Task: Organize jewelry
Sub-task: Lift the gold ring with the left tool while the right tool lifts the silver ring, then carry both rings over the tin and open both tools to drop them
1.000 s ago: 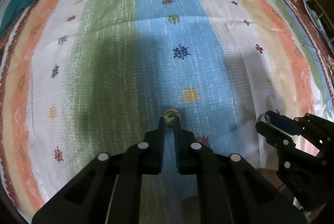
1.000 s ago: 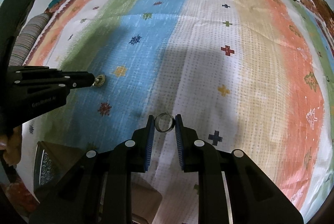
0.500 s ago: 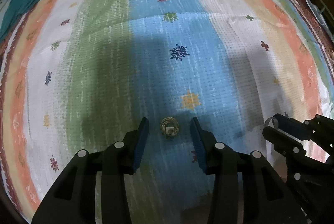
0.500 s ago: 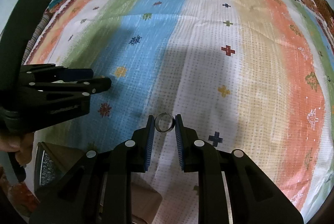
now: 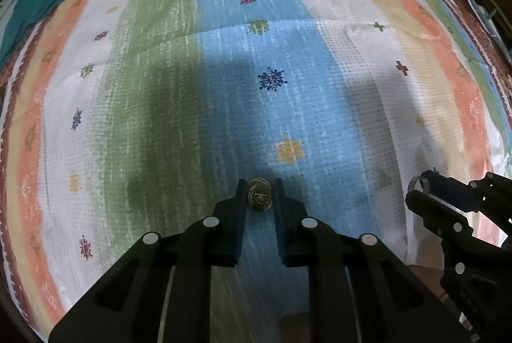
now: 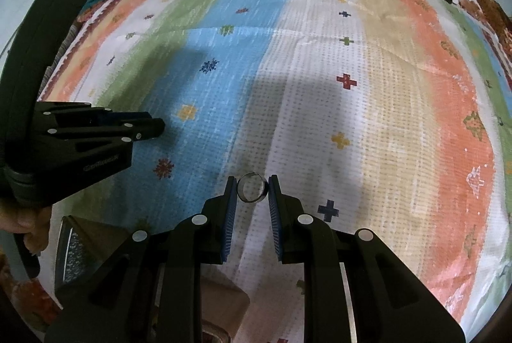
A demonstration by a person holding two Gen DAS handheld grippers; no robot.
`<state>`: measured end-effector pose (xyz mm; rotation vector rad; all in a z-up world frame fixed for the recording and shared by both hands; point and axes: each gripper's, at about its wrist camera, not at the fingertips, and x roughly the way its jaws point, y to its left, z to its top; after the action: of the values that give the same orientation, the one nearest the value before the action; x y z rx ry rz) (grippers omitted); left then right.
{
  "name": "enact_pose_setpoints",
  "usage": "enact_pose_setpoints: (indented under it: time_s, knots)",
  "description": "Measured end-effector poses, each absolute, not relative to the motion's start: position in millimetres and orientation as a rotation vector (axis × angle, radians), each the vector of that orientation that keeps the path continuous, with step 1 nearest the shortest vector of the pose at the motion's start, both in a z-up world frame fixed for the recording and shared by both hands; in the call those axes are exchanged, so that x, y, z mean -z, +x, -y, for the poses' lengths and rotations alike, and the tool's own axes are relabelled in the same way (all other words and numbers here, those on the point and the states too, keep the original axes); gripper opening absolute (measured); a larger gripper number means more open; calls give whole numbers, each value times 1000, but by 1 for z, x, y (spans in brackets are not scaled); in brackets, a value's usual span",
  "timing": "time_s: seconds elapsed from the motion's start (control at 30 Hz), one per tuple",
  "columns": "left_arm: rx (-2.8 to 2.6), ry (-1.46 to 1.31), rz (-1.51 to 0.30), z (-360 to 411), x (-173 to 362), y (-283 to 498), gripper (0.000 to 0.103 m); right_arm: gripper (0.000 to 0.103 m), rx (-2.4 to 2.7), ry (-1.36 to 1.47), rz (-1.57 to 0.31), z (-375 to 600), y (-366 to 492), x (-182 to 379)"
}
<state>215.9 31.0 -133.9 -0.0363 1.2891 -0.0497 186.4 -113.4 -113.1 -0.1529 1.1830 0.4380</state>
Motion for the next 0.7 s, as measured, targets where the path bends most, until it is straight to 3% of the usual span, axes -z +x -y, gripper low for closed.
enact_pose_setpoints:
  time_s: [0.7]
  knots:
    - [110,-105,-1113,-22,57,156,15,21,-445,-154,-1050,118,146,63]
